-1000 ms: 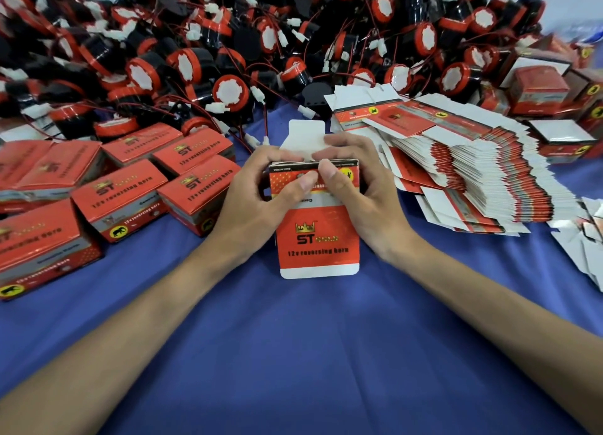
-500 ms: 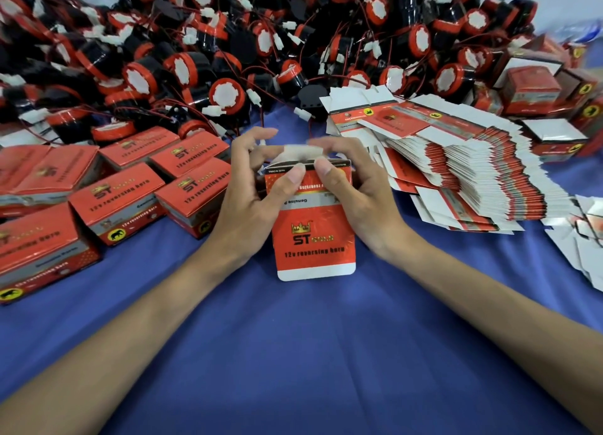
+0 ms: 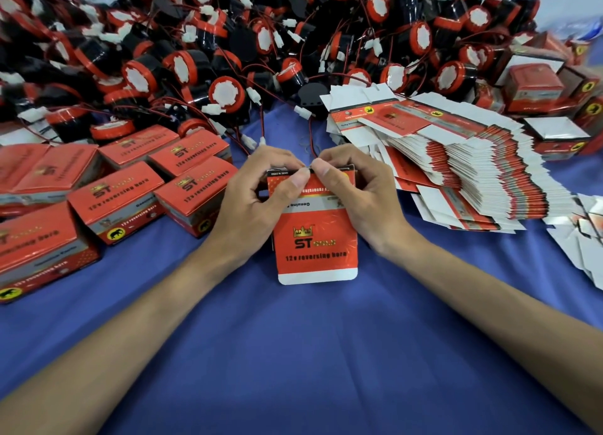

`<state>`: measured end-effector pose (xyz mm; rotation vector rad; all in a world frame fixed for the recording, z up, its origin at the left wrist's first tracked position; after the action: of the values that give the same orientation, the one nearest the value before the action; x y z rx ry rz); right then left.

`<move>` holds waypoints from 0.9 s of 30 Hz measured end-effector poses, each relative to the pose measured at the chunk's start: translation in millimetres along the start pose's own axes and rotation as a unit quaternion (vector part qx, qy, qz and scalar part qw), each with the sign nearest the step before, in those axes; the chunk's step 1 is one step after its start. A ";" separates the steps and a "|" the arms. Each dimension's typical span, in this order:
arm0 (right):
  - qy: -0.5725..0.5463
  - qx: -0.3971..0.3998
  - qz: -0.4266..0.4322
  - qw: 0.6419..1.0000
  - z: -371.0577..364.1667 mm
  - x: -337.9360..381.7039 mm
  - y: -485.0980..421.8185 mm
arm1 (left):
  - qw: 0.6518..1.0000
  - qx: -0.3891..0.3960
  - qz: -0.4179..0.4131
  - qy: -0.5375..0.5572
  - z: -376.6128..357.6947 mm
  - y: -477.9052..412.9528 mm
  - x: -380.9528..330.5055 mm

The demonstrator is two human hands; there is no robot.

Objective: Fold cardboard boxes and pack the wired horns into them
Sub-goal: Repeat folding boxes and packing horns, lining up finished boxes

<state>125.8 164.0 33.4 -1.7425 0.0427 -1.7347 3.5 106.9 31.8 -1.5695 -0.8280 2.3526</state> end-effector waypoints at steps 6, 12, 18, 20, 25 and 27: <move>0.024 0.017 0.002 1.000 -1.2 -0.7 0.5 | 1.000 -0.001 0.007 -0.015 0.9 -0.6 3.4; 0.005 0.053 -0.001 0.999 -8.1 0.5 -0.1 | 1.000 0.000 0.003 -0.021 1.1 -0.7 4.3; -0.022 0.123 -0.049 0.991 -13.2 -4.6 2.1 | 0.999 0.020 0.022 0.012 0.7 -1.7 7.1; -0.038 0.152 -0.090 0.984 -15.4 -12.6 4.5 | 0.995 0.014 0.076 0.071 0.5 -2.1 14.7; -0.083 0.102 -0.144 0.981 -12.7 -22.3 4.0 | 0.982 -0.007 0.146 0.117 2.0 -0.3 27.8; -0.119 0.070 -0.182 0.973 -9.7 -27.5 2.9 | 0.977 0.017 0.145 0.157 -0.1 0.1 26.6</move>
<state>115.1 170.5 6.9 -1.9259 -0.5225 -1.7120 -7.6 118.8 10.7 -2.0983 -0.5166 2.1897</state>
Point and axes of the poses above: each hand's wrist, its own y-axis away from the middle knuckle, its own z-axis out of the back of the hand, x = y × z, the point moved 8 cm from there along -y, towards the middle knuckle, and after that the axes turned 1 degree about -y, right-handed, at the moved point
